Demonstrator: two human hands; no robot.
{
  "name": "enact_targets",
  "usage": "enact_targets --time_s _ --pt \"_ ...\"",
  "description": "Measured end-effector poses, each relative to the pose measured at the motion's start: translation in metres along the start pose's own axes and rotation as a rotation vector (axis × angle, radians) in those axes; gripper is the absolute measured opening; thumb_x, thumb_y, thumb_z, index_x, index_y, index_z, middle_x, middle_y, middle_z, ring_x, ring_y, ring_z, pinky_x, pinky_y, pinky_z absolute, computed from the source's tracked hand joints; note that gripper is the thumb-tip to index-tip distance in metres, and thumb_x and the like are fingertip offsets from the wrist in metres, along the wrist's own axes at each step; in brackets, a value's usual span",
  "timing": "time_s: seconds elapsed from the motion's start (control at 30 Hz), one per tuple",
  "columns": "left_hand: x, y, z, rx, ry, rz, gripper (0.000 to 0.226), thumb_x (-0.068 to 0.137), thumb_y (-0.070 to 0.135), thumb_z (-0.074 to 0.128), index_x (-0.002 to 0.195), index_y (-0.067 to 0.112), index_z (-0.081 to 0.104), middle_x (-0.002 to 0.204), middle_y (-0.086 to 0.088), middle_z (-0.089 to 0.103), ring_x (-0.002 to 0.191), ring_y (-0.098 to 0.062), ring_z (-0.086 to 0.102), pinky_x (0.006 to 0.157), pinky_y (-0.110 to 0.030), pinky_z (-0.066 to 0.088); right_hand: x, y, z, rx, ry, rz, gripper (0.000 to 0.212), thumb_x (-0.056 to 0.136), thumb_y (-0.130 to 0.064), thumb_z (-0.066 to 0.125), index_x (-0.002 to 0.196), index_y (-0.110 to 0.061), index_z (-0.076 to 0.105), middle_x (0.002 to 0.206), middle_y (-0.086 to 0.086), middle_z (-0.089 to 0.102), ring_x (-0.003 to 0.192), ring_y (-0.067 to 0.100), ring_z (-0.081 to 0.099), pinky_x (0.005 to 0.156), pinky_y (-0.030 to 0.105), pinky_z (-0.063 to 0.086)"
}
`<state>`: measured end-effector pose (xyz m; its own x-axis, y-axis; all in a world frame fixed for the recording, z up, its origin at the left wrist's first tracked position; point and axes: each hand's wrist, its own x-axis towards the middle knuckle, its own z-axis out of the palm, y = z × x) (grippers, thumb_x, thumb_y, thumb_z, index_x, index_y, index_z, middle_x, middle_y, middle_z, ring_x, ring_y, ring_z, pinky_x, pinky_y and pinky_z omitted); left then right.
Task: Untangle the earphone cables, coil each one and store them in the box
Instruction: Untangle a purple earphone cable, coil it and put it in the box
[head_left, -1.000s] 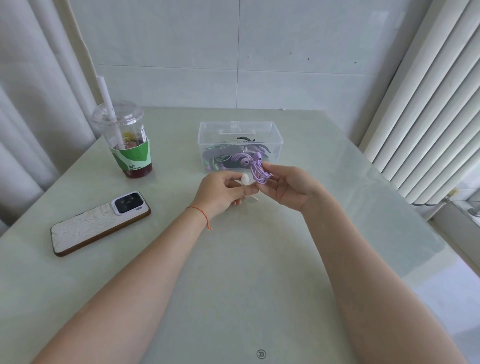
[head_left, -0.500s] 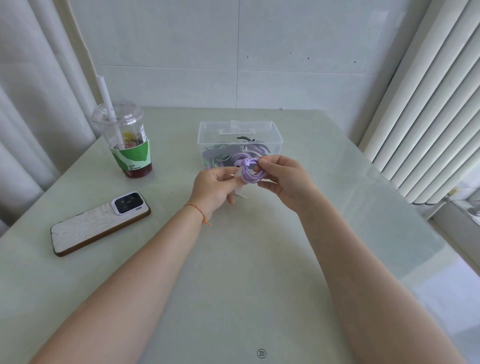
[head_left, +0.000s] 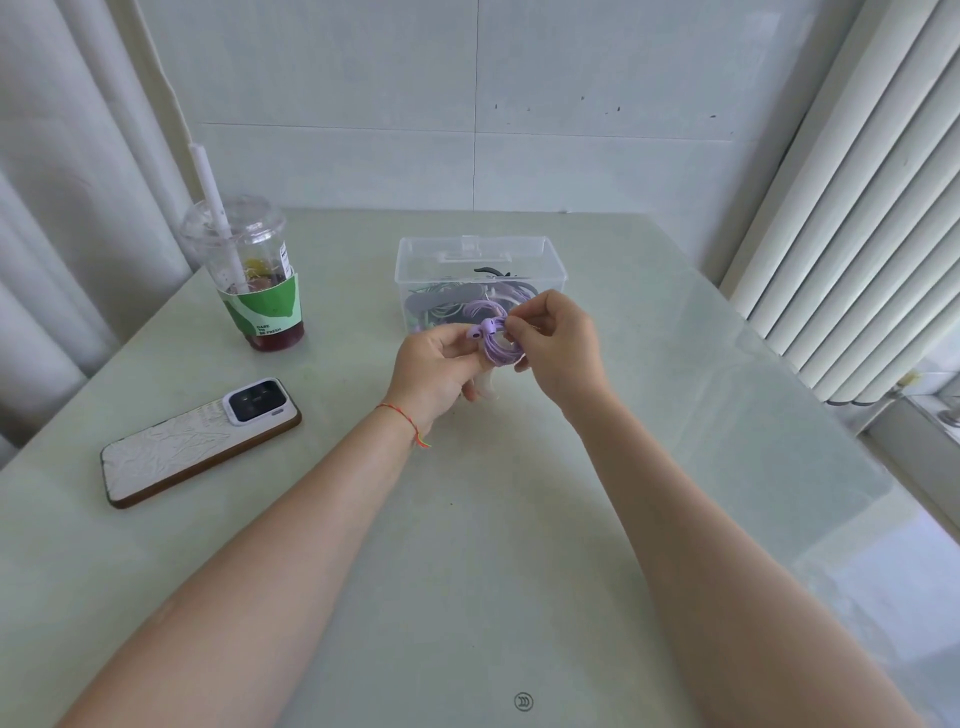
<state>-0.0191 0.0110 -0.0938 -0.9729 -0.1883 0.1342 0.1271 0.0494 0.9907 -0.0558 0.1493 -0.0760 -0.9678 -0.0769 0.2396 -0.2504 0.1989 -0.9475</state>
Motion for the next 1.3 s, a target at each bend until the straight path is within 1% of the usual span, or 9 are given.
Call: enact_targets --time_s 0.07,0.17,0.33,0.47,0.6,0.73,0.93,1.07,1.3 --pt "-0.0004 0.0004 -0.0003 0.012 0.002 -0.019 0.014 0.081 0.008 0.076 0.088 0.019 0.071 0.058 0.01 0.065 0.044 -0.009 0.047 0.045 -0.018 0.038 0.0001 0.001 0.0 -0.025 -0.001 -0.009 0.006 0.088 -0.005 0.062 0.084 -0.01 0.06 0.075 0.002 0.068 0.061 0.017 0.059 0.052 0.03 0.052" --pt "-0.0005 -0.0007 -0.0019 0.063 -0.01 -0.024 0.019 0.08 0.018 0.078 0.097 0.024 0.073 0.081 0.008 0.074 0.064 -0.011 0.059 0.055 -0.026 0.047 0.0002 0.0017 -0.0008 -0.037 -0.005 -0.015 0.003 0.088 -0.006 0.062 0.085 -0.008 0.06 0.081 0.005 0.069 0.066 0.019 0.06 0.052 0.031 0.053" --pt "-0.0011 0.0015 -0.003 0.05 -0.016 -0.037 0.019 0.083 0.019 0.076 0.099 0.028 0.073 0.09 0.009 0.075 0.06 -0.011 0.063 0.06 -0.034 0.053 -0.0008 -0.0001 0.0008 -0.046 0.004 -0.035 0.009 0.088 -0.005 0.061 0.082 -0.011 0.059 0.081 0.004 0.067 0.064 0.02 0.058 0.05 0.031 0.052" --pt "-0.0027 0.0014 -0.0034 -0.11 -0.077 -0.081 0.023 0.084 0.008 0.073 0.105 0.017 0.073 0.094 -0.004 0.073 0.07 -0.029 0.064 0.06 -0.036 0.058 -0.0022 -0.0025 0.0012 -0.041 0.001 -0.049 0.013 0.088 -0.004 0.061 0.08 -0.013 0.058 0.08 0.004 0.067 0.062 0.021 0.059 0.049 0.029 0.051" --pt "-0.0032 0.0017 -0.0044 -0.182 -0.105 -0.077 0.025 0.084 0.0 0.07 0.106 0.012 0.072 0.098 -0.006 0.067 0.078 -0.026 0.058 0.061 -0.041 0.06 -0.0018 -0.0032 0.0018 -0.044 -0.019 -0.049 0.006 0.087 -0.004 0.062 0.083 -0.008 0.059 0.079 0.008 0.068 0.058 0.024 0.059 0.05 0.034 0.053" --pt "-0.0019 0.0013 -0.0067 -0.205 -0.115 -0.094 0.026 0.085 -0.005 0.067 0.108 0.006 0.069 0.103 -0.007 0.065 0.08 -0.025 0.057 0.061 -0.043 0.061 -0.0027 -0.0046 0.0002 0.024 -0.057 0.021 0.005 0.087 -0.003 0.062 0.088 0.002 0.06 0.076 0.014 0.068 0.055 0.022 0.058 0.049 0.03 0.051" --pt "-0.0009 0.0006 -0.0057 -0.148 -0.098 -0.067 0.019 0.085 -0.004 0.067 0.101 0.006 0.071 0.091 -0.009 0.067 0.076 -0.025 0.058 0.055 -0.036 0.058 -0.0039 -0.0063 -0.0023 0.078 -0.094 0.028 0.009 0.09 -0.004 0.059 0.09 -0.013 0.062 0.07 0.01 0.06 0.048 0.016 0.055 0.048 0.028 0.048" --pt "-0.0009 -0.0005 -0.0047 -0.129 -0.104 -0.062 0.016 0.084 0.001 0.07 0.099 0.007 0.07 0.083 -0.01 0.067 0.073 -0.023 0.061 0.053 -0.034 0.057 -0.0028 -0.0062 -0.0012 -0.004 -0.086 -0.028 0.016 0.092 0.0 0.054 0.088 -0.013 0.062 0.07 0.017 0.057 0.044 0.015 0.053 0.044 0.026 0.045" --pt "0.0003 -0.0009 -0.0059 -0.156 -0.081 -0.083 0.018 0.086 0.003 0.069 0.103 0.008 0.07 0.081 -0.006 0.072 0.068 -0.024 0.067 0.051 -0.031 0.054 0.0008 -0.0025 0.0031 -0.075 -0.076 -0.059 0.012 0.092 -0.005 0.058 0.089 -0.013 0.066 0.07 0.006 0.064 0.048 0.022 0.054 0.048 0.028 0.045"
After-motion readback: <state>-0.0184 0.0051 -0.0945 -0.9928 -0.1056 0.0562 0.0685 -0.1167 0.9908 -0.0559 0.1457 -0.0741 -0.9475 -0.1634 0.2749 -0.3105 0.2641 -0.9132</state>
